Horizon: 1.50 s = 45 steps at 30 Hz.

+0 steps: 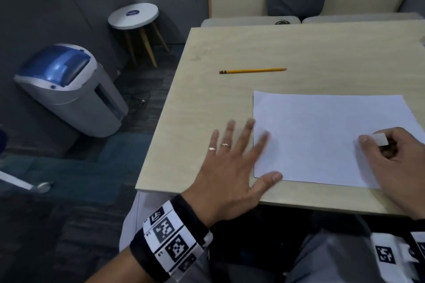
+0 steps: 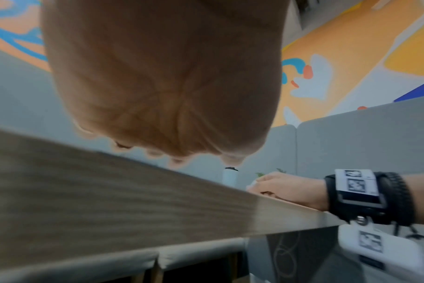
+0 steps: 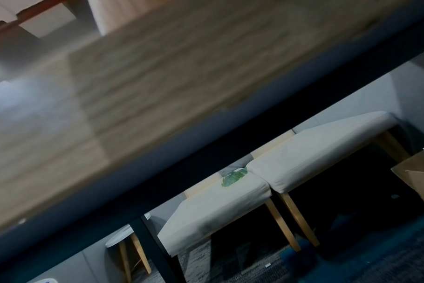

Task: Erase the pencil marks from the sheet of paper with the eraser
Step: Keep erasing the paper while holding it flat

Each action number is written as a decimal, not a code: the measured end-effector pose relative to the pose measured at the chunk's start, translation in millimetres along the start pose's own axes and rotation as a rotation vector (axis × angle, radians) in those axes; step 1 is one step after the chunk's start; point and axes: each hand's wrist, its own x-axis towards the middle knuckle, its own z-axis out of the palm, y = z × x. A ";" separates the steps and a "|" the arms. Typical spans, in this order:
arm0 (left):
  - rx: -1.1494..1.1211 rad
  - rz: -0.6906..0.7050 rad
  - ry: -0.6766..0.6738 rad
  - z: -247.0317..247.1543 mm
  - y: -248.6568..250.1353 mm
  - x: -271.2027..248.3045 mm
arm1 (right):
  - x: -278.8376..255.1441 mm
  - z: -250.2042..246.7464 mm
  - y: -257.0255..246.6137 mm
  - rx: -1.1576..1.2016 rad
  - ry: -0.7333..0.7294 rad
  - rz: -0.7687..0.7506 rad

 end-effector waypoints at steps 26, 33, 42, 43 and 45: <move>-0.188 0.198 0.213 19.3 53.7 42.0 | -43.4 -37.3 -1.0 0.094 -0.119 -0.028; -0.051 0.158 0.101 30.9 55.4 44.6 | -48.8 -33.2 -28.3 0.056 -0.134 -0.159; -0.027 0.166 0.069 28.9 54.8 45.5 | -51.8 -25.8 -21.3 0.050 -0.146 -0.176; -0.029 0.167 0.070 28.6 54.7 45.3 | -49.4 -29.8 -19.7 0.058 -0.125 -0.161; -0.031 0.164 0.071 28.3 54.9 45.1 | -52.8 -25.9 -27.3 0.107 -0.155 -0.159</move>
